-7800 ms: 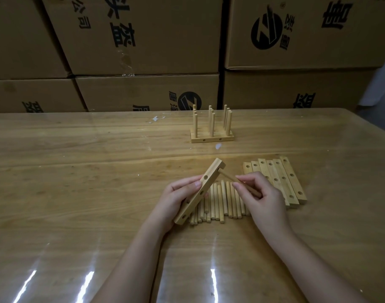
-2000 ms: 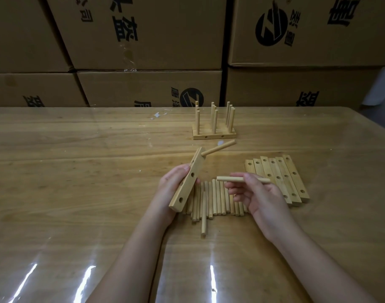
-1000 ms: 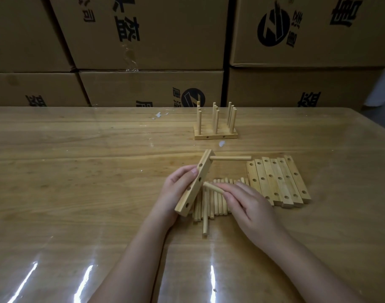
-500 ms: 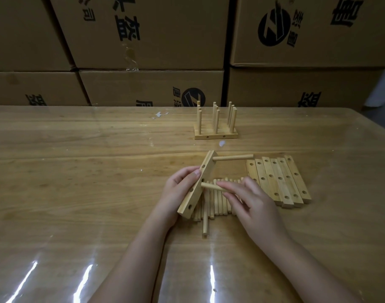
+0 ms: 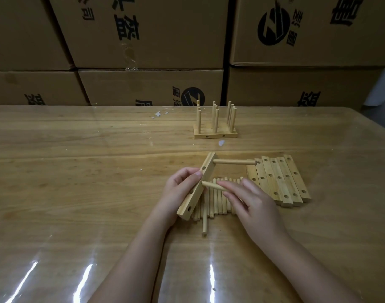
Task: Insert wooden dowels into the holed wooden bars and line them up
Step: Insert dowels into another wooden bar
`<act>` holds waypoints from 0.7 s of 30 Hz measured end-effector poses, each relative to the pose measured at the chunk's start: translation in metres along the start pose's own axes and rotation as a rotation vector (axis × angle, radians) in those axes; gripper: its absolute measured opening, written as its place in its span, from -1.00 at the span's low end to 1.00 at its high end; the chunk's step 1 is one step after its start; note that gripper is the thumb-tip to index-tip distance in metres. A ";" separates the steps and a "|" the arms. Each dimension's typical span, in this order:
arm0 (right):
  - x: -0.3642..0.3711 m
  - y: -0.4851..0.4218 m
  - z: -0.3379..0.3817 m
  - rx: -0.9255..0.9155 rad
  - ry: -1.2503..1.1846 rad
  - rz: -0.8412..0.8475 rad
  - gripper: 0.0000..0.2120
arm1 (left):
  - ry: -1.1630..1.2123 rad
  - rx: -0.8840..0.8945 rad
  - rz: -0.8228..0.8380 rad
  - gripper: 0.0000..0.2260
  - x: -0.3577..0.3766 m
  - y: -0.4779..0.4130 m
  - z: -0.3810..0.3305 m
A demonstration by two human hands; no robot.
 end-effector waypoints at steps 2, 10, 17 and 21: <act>0.000 0.000 0.003 -0.022 0.037 0.009 -0.70 | -0.014 0.013 -0.015 -0.84 0.000 -0.001 0.001; 0.004 0.002 0.006 -0.025 0.074 0.021 -0.73 | -0.039 0.020 -0.066 -0.87 -0.001 -0.003 0.003; 0.005 0.004 0.006 0.024 0.033 -0.008 -0.76 | -0.067 0.048 -0.067 -0.86 0.001 -0.002 0.001; 0.007 0.006 0.003 0.048 0.034 -0.011 -0.82 | -0.072 0.050 -0.075 -0.86 0.002 -0.001 -0.001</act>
Point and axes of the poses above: each hand's wrist, its own y-axis away from the middle knuckle, its own x-axis out of the palm, z = x × y, the point moved 6 cm from there along -y, towards the middle knuckle, and after that the axes turned 7 degrees about -x, right-handed, at the moved point
